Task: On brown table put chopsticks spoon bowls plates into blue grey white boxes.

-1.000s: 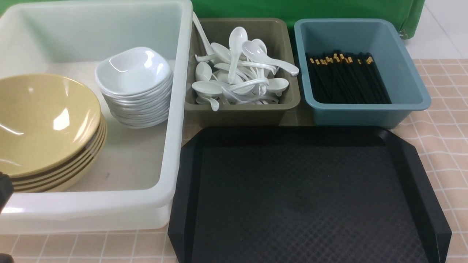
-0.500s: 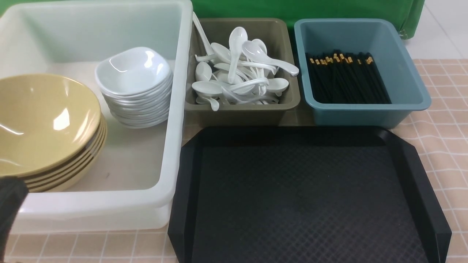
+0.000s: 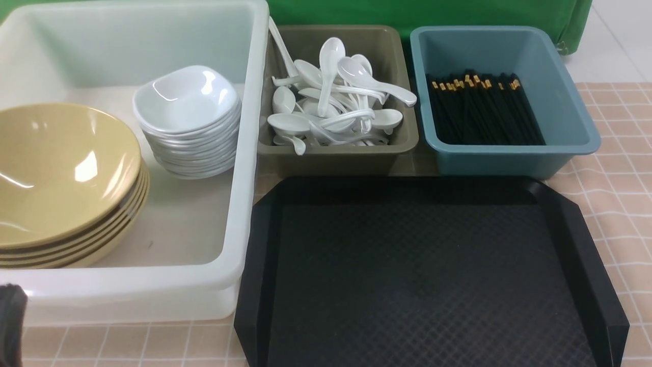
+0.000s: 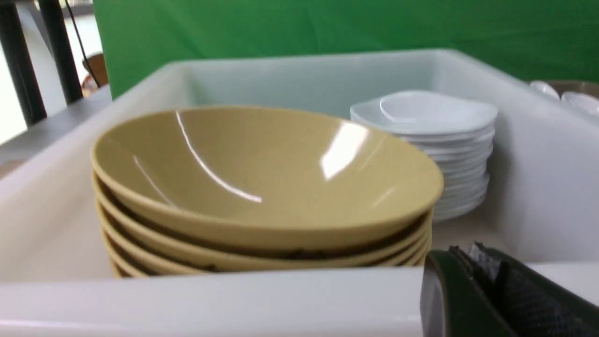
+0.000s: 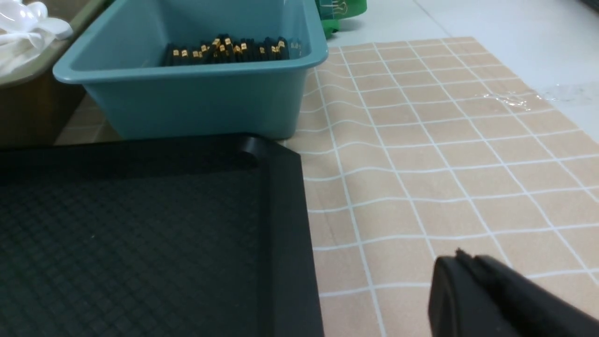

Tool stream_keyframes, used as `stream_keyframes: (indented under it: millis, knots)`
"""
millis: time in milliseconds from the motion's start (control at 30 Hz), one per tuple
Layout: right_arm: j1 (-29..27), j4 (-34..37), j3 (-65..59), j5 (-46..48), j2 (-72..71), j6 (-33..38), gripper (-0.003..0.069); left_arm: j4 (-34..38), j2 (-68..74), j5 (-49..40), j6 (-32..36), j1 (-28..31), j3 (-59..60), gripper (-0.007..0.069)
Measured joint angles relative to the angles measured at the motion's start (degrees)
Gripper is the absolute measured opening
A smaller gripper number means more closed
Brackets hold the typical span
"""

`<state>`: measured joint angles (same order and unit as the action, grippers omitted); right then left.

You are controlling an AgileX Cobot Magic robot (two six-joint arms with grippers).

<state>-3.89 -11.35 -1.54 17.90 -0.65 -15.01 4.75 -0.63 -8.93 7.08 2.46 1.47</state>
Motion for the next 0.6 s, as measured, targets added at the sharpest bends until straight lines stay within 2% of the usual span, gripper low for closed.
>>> stream_keyframes:
  millis: [167,600]
  knots:
    - [0.00,0.05,0.00,0.00,0.00,0.00,0.0069,-1.18,0.00,-8.60,-0.68,0.00,0.00,0.0002]
    - [0.00,0.05,0.00,0.02,0.00,0.00,0.0079,-1.31,0.00,-8.72,-0.27,0.00,0.00,0.0002]
